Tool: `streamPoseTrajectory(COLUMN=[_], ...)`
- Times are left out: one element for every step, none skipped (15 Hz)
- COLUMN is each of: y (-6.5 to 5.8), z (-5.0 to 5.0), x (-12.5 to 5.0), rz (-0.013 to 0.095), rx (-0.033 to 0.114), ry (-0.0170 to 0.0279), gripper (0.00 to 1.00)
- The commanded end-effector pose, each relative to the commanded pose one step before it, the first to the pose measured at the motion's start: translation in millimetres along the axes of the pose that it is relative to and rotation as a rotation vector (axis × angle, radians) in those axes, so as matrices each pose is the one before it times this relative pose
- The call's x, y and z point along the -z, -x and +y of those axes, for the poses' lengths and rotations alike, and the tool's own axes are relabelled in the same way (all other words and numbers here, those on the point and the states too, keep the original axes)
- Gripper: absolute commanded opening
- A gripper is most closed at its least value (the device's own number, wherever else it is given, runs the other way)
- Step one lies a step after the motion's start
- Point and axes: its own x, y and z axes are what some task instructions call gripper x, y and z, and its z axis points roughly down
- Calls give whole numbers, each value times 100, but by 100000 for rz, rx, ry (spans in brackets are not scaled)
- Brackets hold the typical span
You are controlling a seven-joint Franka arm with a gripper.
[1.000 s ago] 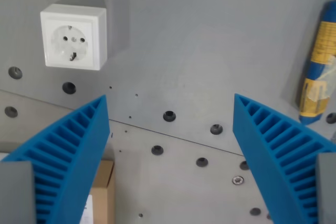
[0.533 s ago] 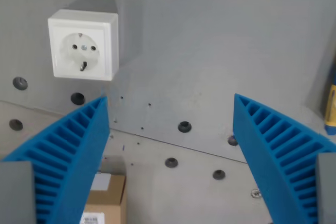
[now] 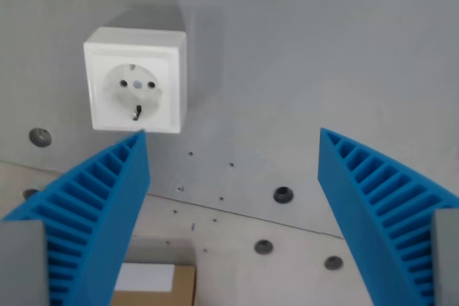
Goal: Move above the white socket
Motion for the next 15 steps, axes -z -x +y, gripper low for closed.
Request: streamPoseTrajectory(y=[239,55,56,55,53,54,55,55,56,60,65,66,69,72,75], z=[-1354,-355,-358,-357,-354,-346,-335,-321,-307,-291,-274,-258,-213,-201,-193], x=[-1517,-453,-456,-455,-450,-440,-428,-412,-393,-375,-355,-332,-268,-250,-234], rz=[9724,101,228,-114,-126,-14,332,-152,-140,134,50,66,380,26,280], rx=[-5412,-299,-137,-260,-39,-59,-281,-265,-197,-230,-81,-232,168,-215,-175], ry=[3203,8,17,75,-57,161,-49,28,-132,39,-14,33,146,114,150], gripper=[100,100,100,100,100,100,100,100,100,100,100,100,100,100,100])
